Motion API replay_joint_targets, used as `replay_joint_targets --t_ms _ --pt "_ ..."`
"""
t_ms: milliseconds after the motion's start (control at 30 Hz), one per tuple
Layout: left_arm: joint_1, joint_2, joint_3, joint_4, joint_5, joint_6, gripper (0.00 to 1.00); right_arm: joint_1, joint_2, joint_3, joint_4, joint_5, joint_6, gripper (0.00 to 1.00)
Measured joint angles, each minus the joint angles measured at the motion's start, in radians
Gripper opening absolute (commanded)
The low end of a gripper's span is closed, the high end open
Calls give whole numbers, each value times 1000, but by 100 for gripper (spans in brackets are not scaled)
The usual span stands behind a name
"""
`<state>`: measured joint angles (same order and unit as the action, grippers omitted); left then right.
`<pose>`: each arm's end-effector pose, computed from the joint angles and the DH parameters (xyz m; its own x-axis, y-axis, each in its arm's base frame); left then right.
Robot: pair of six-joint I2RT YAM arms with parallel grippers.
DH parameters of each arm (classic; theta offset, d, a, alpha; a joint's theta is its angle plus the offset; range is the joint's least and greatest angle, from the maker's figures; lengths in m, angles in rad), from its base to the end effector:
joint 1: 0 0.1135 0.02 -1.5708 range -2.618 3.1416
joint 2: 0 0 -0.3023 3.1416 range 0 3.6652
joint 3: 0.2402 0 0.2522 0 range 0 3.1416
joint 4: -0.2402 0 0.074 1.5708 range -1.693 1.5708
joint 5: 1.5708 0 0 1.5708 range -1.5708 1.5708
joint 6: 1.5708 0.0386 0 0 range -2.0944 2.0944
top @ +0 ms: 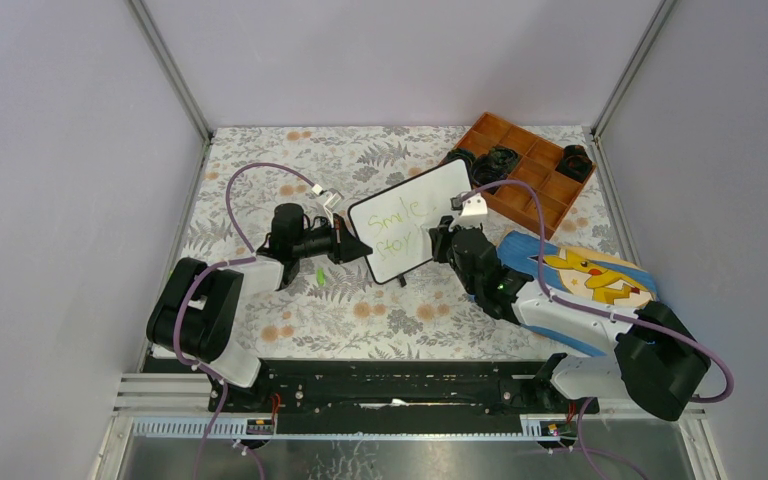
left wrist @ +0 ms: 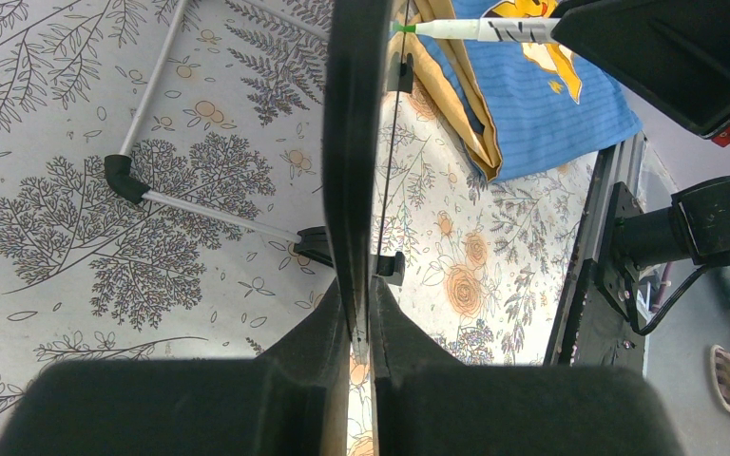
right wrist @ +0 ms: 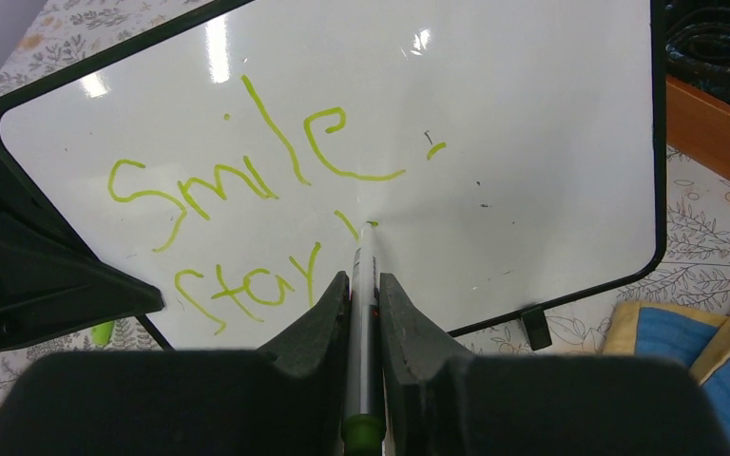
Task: Write a sentence on the whiteboard
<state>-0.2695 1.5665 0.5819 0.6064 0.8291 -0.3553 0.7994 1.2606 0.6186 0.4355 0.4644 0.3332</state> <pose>0.2789 -0.1066 0.2080 -0.6260 -0.0709 -0.7766 0.6641 0.4736 -0.5785 0.1979 0.1787 0.2805 -0.2448 0.1678 -0.9550 -0.2702 0.9341 0.2333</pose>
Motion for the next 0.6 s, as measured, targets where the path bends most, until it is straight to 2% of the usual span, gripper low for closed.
replay_joint_targets --t_ms 600 --pt "-3 0 2 -1 -3 0 0 0 -4 0 -16 -51 22 0"
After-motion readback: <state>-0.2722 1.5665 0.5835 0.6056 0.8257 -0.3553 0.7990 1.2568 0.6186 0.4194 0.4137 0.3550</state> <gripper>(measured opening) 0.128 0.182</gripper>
